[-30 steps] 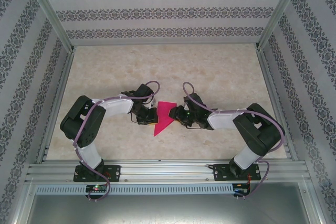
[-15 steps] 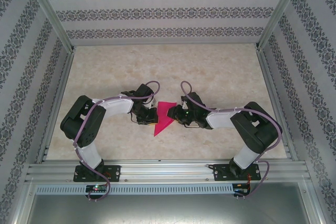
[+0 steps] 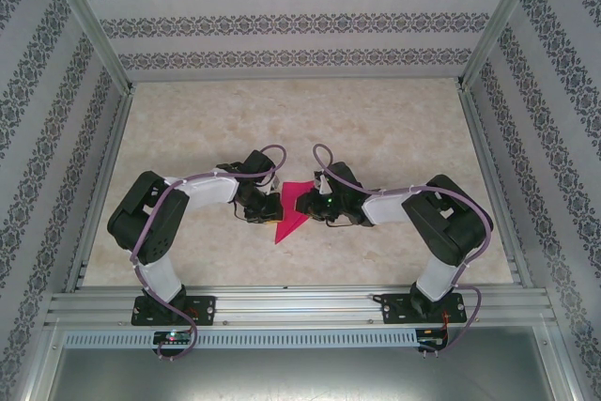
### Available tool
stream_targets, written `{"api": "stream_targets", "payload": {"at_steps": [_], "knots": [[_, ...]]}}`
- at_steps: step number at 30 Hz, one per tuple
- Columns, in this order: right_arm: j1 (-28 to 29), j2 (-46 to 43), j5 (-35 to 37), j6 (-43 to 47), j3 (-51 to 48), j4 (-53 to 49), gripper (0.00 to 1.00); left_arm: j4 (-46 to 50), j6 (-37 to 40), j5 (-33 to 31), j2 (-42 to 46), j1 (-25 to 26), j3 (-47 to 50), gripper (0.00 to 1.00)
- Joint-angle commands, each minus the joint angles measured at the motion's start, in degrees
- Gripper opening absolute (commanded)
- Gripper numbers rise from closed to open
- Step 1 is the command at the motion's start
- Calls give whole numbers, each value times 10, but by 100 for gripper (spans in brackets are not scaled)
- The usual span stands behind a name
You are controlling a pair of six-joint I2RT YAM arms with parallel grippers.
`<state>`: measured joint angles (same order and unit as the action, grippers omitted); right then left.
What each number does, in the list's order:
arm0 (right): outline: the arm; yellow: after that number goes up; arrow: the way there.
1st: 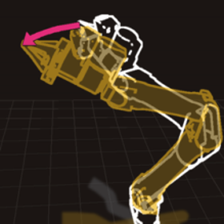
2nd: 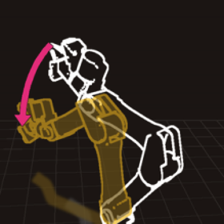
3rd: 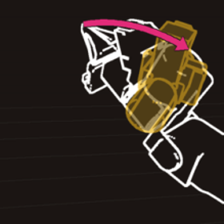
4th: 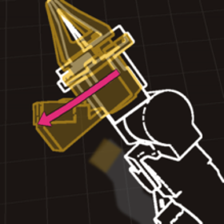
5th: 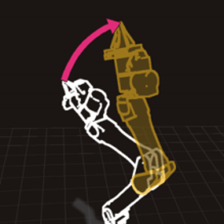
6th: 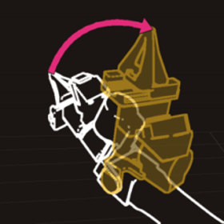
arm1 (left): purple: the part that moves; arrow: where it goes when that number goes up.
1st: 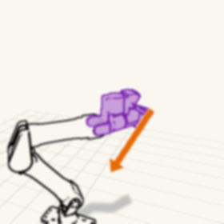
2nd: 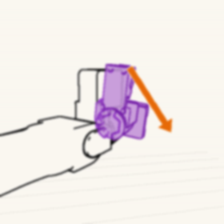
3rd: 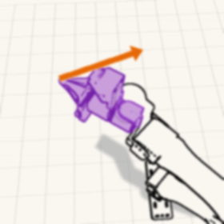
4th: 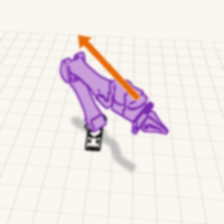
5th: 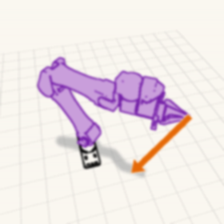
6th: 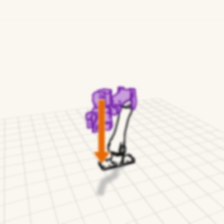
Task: Fold a paper plane with a square sheet of paper (pick it up from the middle)
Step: Fourth fold the wing at the center of the table.
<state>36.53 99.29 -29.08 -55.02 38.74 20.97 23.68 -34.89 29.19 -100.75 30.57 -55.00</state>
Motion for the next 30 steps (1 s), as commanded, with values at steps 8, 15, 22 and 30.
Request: {"api": "stream_targets", "payload": {"at_steps": [8, 15, 22, 30], "knots": [[13, -8, 85, -91, -21, 64, 9, 44, 11, -51, 90, -5, 7, 20], [66, -66, 246, -182, -65, 82, 8, 36, 11, -56, 126, -4, 22, 23], [90, -60, 264, -189, -51, 68, 20, 18, 11, -40, 121, -5, 35, 24], [51, -59, 131, -91, -21, 31, 40, 15, 11, -38, 117, -5, 35, 24]]}}
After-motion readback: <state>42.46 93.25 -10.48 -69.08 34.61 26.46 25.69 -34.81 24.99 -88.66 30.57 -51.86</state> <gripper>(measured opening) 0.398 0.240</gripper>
